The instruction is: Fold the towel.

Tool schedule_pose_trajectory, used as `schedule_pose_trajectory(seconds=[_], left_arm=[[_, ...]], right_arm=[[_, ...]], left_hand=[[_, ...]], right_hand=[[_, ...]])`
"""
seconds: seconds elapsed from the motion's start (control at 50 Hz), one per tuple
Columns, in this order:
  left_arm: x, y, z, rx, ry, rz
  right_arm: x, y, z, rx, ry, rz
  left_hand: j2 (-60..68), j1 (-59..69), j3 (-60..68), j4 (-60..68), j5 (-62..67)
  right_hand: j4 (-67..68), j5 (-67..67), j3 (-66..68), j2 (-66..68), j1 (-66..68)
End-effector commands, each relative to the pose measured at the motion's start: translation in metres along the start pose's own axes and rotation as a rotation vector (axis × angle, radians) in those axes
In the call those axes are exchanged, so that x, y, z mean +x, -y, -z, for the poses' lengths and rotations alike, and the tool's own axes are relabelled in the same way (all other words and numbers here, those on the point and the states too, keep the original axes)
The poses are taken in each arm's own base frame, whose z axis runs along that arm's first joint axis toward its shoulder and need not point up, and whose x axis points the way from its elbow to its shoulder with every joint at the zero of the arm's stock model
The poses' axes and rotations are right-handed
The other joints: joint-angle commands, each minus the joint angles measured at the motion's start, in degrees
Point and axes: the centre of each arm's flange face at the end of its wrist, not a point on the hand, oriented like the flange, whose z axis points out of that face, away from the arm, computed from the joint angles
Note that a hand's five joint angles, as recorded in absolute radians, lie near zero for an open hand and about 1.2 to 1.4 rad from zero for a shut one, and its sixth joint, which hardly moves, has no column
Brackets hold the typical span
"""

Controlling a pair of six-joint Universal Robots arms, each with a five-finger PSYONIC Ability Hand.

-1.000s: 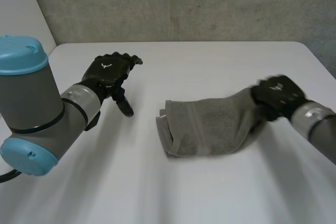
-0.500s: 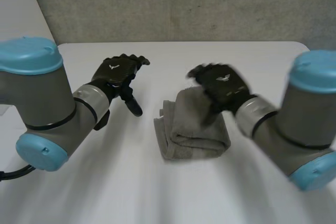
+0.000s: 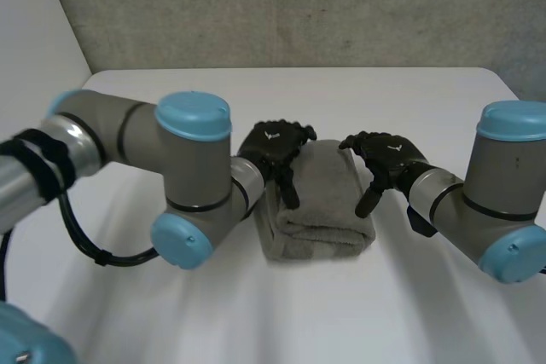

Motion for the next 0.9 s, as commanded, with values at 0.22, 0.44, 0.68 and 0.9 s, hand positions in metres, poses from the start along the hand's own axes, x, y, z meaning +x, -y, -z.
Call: schedule_pose_trajectory(seconds=[0.22, 0.44, 0.68, 0.9], left_arm=[[-0.005, -0.044, 0.006, -0.168, 0.08, 0.0], [-0.01, -0.027, 0.031, -0.165, 0.152, -0.002], [-0.05, 0.053, 0.091, 0.013, 0.303, 0.085], [-0.083, 0.119, 0.14, 0.165, 0.391, 0.22]], right_arm=[[-0.008, -0.021, -0.028, -0.08, 0.123, -0.032], [-0.016, -0.015, -0.028, -0.084, 0.135, -0.021], [-0.01, 0.099, 0.037, 0.201, -0.028, 0.041], [0.005, 0.134, 0.068, 0.339, -0.253, 0.022]], left_hand=[[-3.4, -3.38, -3.44, -3.18, -13.88], [-6.42, -6.41, -6.46, -6.21, -16.9], [-7.43, -7.42, -7.47, -7.22, -17.91], [-8.94, -8.93, -8.98, -8.73, -19.42]], right_hand=[[-5.21, -4.16, -4.13, -5.09, -3.44], [-5.21, -4.16, -4.13, -5.09, -3.44], [-5.21, -4.16, -4.13, -5.09, -3.44], [-5.21, -4.16, -4.13, -5.09, -3.44]])
